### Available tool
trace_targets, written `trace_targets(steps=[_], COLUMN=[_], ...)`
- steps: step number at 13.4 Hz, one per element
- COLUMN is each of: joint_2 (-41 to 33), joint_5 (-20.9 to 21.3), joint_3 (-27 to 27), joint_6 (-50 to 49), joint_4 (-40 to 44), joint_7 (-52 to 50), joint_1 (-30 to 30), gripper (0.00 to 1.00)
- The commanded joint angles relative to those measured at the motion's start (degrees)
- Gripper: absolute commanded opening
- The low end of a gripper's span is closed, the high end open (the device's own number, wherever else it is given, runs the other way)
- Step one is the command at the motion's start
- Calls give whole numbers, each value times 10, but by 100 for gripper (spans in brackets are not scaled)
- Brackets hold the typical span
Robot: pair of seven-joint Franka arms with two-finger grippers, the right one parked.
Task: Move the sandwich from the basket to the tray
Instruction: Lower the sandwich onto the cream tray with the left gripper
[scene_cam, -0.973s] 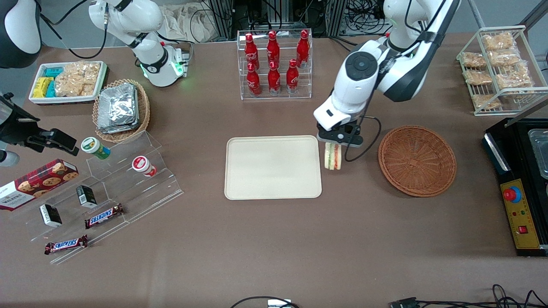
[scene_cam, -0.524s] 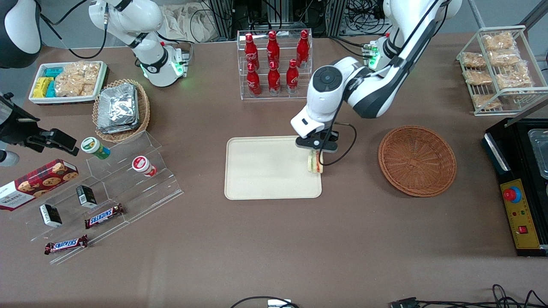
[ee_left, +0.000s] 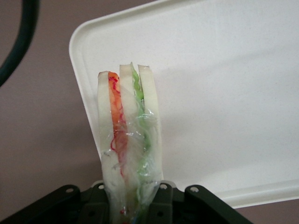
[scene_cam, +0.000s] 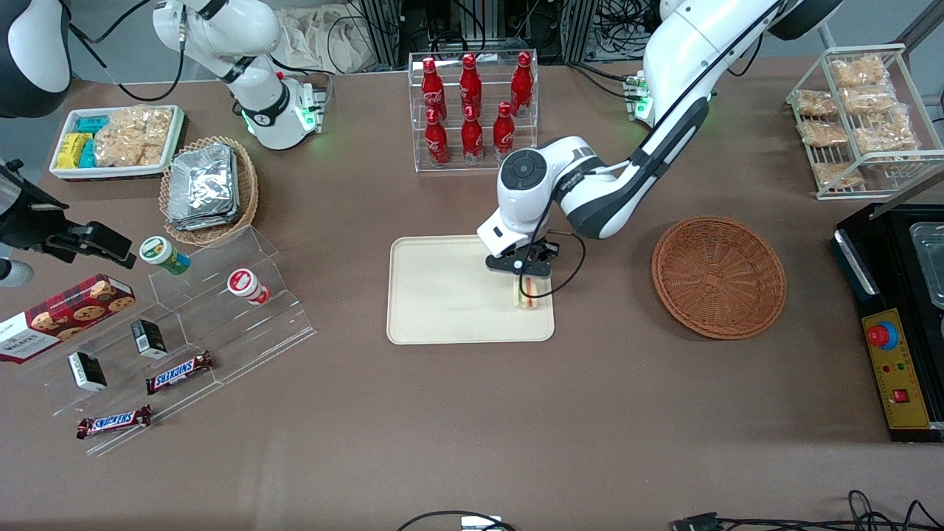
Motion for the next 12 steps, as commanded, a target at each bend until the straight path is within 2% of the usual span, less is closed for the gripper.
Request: trace_targets(steps=[1, 7, 12], joint_2=[31, 47, 59], joint_5=[15, 16, 16], joint_3=[2, 4, 5], joint_6=[-3, -3, -4], joint_4=[34, 36, 33], joint_7=[-14, -17, -33], joint_1=[-15, -23, -23], gripper=[0, 4, 14])
